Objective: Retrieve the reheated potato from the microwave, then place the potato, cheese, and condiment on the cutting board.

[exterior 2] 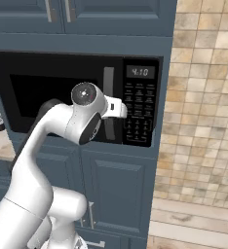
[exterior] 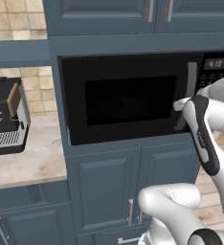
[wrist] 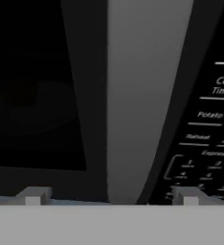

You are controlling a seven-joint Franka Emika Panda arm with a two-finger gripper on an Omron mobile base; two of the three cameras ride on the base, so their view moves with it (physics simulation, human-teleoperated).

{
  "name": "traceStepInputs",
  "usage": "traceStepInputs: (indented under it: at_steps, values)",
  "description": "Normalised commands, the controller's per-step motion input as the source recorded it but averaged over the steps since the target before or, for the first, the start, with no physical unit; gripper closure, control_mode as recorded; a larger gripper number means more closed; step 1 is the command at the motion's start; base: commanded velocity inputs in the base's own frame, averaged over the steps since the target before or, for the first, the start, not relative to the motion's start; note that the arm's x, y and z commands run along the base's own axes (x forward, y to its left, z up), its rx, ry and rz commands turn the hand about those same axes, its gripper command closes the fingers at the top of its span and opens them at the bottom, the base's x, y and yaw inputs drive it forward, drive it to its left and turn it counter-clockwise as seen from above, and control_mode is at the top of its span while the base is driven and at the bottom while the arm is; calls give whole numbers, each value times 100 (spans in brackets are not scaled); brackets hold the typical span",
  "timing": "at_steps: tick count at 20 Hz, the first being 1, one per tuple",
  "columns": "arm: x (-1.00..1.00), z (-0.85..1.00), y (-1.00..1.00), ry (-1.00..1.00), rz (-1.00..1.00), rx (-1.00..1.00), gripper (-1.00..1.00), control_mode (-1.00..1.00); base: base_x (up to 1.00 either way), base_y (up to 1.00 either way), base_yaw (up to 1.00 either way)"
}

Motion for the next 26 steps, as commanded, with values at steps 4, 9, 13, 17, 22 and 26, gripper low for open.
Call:
traceStepInputs:
  at_steps: [4,9,13,17,22,26]
  values:
    - [36,1,-1,0,0,0,-100,-100,0,0,0]
    - [29,0,-9,0,0,0,-100,-100,0,0,0]
    - [31,-1,0,-2,-1,0,-100,-100,0,0,0]
    - [32,-9,10,-12,-1,0,-100,-100,0,0,0]
    - [29,-21,22,-24,-3,0,100,-100,0,0,0]
    - [38,-18,23,-8,-3,0,100,-100,0,0,0]
